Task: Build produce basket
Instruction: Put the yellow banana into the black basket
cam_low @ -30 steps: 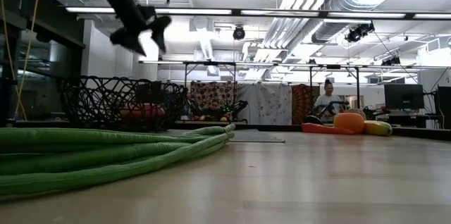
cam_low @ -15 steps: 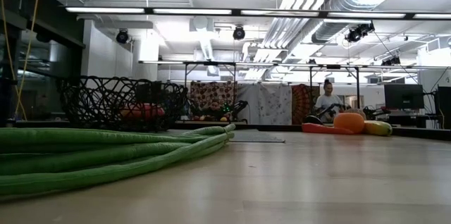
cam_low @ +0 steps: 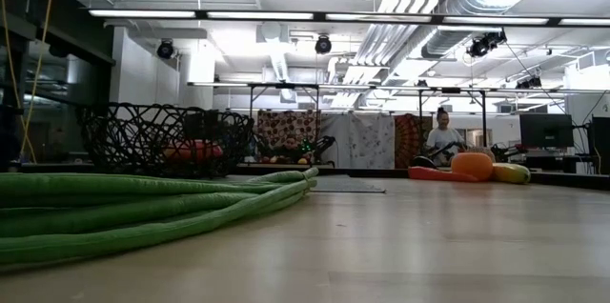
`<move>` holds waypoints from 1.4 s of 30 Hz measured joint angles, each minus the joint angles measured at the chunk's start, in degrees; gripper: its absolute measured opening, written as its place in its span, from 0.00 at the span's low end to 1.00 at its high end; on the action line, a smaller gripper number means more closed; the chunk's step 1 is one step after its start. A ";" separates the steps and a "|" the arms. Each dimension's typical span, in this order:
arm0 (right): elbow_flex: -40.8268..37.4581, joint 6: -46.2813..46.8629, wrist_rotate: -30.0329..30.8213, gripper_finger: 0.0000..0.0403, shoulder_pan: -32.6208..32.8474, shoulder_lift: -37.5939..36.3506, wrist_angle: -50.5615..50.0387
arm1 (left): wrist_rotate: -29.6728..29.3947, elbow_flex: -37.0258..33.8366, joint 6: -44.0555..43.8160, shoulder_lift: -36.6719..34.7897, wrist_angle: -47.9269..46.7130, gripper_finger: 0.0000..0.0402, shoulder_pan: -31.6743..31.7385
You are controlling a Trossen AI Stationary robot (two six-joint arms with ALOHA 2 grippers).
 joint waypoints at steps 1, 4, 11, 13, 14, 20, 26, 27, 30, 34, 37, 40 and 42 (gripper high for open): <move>0.00 0.11 0.00 0.83 0.00 0.00 0.00 | 0.01 0.00 0.71 0.00 0.00 0.72 -0.28; 0.00 1.26 0.00 0.83 0.00 0.00 -0.02 | 0.28 0.00 2.33 -0.01 -0.70 0.72 -1.08; 0.00 -0.53 0.02 0.83 0.00 0.00 -0.08 | 1.74 0.00 0.86 0.00 -3.61 0.72 -2.43; 0.00 0.16 0.02 0.83 0.00 0.00 -0.09 | 1.73 0.00 -0.33 0.00 -3.61 0.72 -2.46; 0.00 0.66 0.02 0.83 0.00 0.00 -0.13 | 1.71 0.00 -1.03 0.00 -3.61 0.72 -2.46; 0.02 1.98 1.20 0.83 0.02 0.00 -1.05 | 1.45 0.00 -2.12 0.02 -3.61 0.72 -2.43; 10.81 18.07 21.07 0.83 -1.50 2.64 -34.79 | -0.94 0.00 -2.27 0.02 -3.61 0.72 -2.43; 13.76 23.22 24.33 0.83 -2.78 4.09 -43.64 | -1.19 0.00 -2.23 0.02 -3.61 0.72 -2.43; 19.91 36.78 26.11 0.83 -8.99 8.67 -68.58 | -1.32 0.02 -2.13 0.02 -3.80 0.72 -2.41; 19.31 45.74 21.31 0.83 -17.79 13.32 -84.99 | -1.47 0.02 -1.60 0.02 -3.81 0.72 -2.37; 13.62 47.65 18.84 0.83 -23.16 14.76 -84.16 | -1.52 0.02 -0.68 0.02 -3.85 0.72 -2.37; 7.09 49.86 18.35 0.83 -28.12 15.52 -80.21 | -1.52 0.02 -0.72 0.02 -3.87 0.72 -2.39; 3.14 51.12 17.84 0.83 -31.43 15.83 -75.84 | -1.52 0.02 -0.72 0.02 -3.85 0.72 -2.39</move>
